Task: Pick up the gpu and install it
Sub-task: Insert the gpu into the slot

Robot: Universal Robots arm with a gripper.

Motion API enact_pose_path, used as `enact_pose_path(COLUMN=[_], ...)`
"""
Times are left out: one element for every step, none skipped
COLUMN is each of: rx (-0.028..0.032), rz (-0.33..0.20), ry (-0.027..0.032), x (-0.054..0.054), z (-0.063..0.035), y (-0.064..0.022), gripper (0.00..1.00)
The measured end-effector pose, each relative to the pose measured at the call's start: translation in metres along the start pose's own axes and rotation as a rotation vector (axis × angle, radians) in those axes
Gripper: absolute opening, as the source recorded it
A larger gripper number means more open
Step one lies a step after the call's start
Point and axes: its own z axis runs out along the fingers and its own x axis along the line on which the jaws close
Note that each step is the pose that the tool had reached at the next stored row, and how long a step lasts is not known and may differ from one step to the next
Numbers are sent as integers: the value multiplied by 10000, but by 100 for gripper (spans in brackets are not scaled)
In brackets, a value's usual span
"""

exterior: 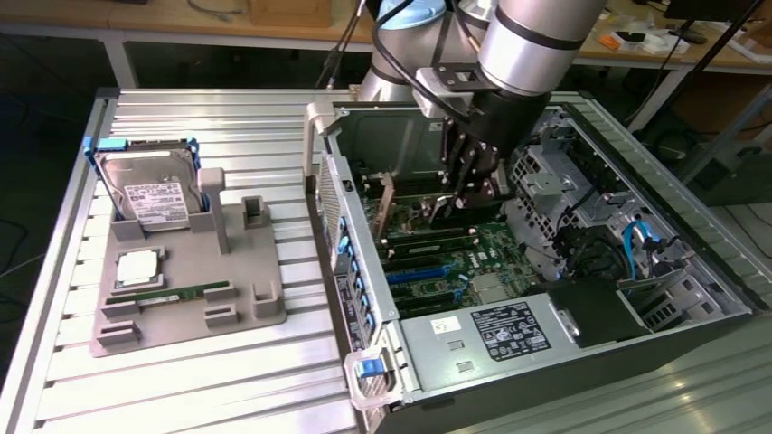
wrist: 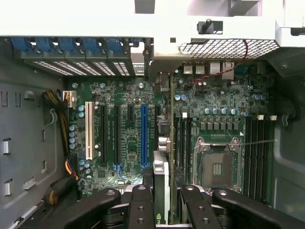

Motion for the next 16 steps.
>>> enact_pose_path(rx=[1,4,5,7,9,10,10,11,11,11,11,11,10,10,11,11], rz=[1,2,3,4,5,6,7,8,9,10,11,12,14,14,15,16], ry=[-1,-2,-4,-5,-6,-7,-7,-8,-8,-8,-8,-8,-7,-7,-8,-8], x=[9,20,29,38,47,55,65,75,85,93,98,103,107,112,114,114], z=[4,8,12,16,20,23,26,28,29,30,30,30,29,29,30,30], y=[0,0,0,0,0,0,0,0,0,0,1,1,2,2,2,2], gripper=[27,27,27,27,27,27,27,27,27,27,27,27,27,27,27,27])
